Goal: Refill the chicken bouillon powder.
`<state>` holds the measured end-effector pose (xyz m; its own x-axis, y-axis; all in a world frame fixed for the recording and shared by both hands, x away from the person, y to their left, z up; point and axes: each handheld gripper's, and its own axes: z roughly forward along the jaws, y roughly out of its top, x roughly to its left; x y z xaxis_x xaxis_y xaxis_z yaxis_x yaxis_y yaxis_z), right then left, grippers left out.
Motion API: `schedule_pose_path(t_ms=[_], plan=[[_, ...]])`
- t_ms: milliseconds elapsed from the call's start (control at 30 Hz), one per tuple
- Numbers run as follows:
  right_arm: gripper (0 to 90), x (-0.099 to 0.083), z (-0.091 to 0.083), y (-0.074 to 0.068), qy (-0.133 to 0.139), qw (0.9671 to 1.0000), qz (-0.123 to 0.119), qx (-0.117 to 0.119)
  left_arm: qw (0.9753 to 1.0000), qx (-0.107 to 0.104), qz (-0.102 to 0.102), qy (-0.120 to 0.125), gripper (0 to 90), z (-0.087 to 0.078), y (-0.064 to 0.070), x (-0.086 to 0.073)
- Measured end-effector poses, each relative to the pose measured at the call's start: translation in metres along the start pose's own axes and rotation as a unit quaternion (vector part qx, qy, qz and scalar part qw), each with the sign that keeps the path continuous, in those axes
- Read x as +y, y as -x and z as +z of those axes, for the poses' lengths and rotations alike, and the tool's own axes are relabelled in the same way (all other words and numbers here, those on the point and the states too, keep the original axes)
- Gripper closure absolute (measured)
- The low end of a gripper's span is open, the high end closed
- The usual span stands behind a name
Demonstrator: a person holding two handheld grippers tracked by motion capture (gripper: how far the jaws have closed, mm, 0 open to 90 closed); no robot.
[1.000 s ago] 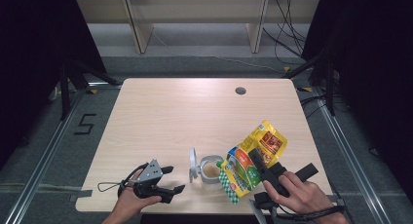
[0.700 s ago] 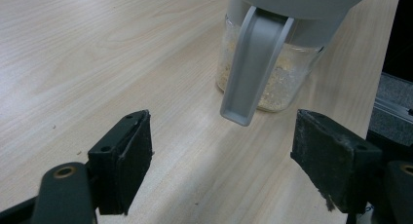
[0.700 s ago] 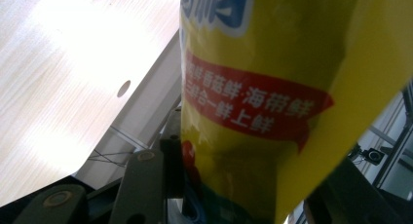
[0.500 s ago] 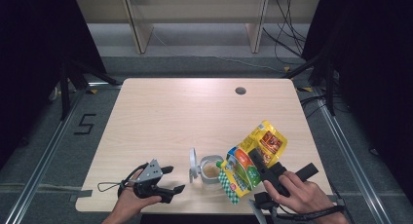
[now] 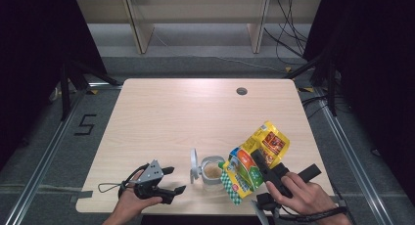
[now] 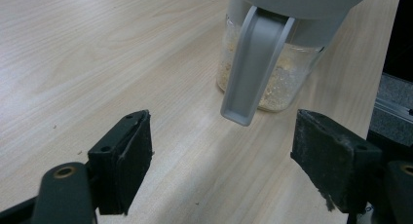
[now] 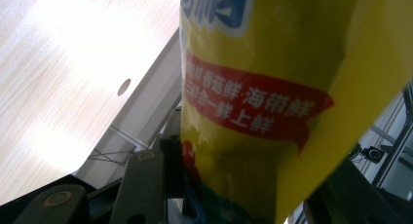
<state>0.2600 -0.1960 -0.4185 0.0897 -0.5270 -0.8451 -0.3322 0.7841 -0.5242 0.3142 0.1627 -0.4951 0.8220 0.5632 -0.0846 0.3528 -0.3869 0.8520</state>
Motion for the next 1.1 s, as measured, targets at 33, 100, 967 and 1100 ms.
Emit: schedule_pose_path(t_ms=[33, 100, 967, 1100], plan=[[58.8, 0.0000, -0.0002, 0.0001, 0.000, 1.0000, 0.000, 0.000, 1.0000, 0.000, 0.001, -0.001, 22.0, 0.0000, -0.0001, 0.0000], [59.6, -0.0001, -0.0003, 0.0007, 0.001, 1.0000, -0.005, 0.004, 1.0000, 0.001, 0.002, -0.001, 22.0, 0.0001, -0.0002, 0.0000], [59.8, -0.0009, -0.0006, 0.0047, 0.000, 0.9997, -0.023, 0.000, 1.0000, -0.002, 0.001, -0.002, 21.9, 0.0001, -0.0005, -0.0001], [59.9, -0.0016, -0.0008, 0.0044, -0.001, 0.9998, -0.022, 0.001, 1.0000, -0.003, -0.001, 0.000, 22.0, 0.0003, -0.0001, -0.0001]])
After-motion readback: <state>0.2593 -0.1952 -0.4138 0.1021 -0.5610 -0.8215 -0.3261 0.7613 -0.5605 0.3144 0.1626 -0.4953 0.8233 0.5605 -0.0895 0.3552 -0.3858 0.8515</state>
